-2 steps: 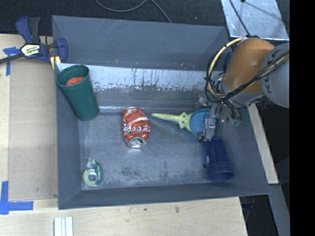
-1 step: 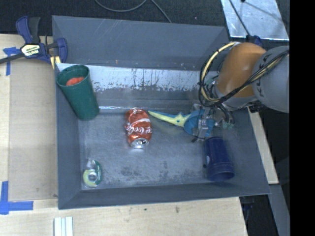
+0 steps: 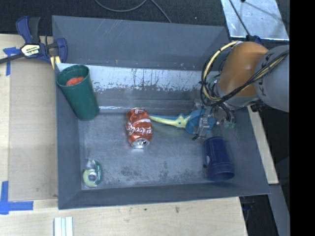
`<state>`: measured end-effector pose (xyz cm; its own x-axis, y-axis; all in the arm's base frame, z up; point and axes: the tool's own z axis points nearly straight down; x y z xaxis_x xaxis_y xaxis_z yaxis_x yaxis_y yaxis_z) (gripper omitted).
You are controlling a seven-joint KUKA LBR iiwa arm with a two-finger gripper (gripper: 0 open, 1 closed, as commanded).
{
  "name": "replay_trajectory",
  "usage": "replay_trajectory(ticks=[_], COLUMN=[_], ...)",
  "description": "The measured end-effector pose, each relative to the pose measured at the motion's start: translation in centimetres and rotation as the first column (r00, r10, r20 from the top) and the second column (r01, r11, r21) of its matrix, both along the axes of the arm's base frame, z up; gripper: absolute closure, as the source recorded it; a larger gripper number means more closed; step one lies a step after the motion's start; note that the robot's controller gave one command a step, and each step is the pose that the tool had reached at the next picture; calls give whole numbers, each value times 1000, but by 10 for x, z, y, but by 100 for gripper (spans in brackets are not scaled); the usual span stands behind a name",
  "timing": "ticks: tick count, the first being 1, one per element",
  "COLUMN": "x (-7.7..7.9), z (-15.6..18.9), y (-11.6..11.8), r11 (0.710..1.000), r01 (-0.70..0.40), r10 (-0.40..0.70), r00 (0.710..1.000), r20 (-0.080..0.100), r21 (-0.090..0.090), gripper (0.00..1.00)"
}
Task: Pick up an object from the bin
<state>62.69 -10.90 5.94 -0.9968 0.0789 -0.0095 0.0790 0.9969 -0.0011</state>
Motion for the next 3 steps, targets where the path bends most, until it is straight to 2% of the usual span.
replay_trajectory(ticks=[1, 2, 3], x=[1, -3, -12], z=[31, 63, 116], y=[4, 3, -2], r11=[1000, 1000, 1000], r01=[6, -3, -17], r10=[-6, 3, 17], r00=[1000, 1000, 1000], r20=[-4, 2, -5], r21=[1, 0, 1], gripper=[100, 100, 100])
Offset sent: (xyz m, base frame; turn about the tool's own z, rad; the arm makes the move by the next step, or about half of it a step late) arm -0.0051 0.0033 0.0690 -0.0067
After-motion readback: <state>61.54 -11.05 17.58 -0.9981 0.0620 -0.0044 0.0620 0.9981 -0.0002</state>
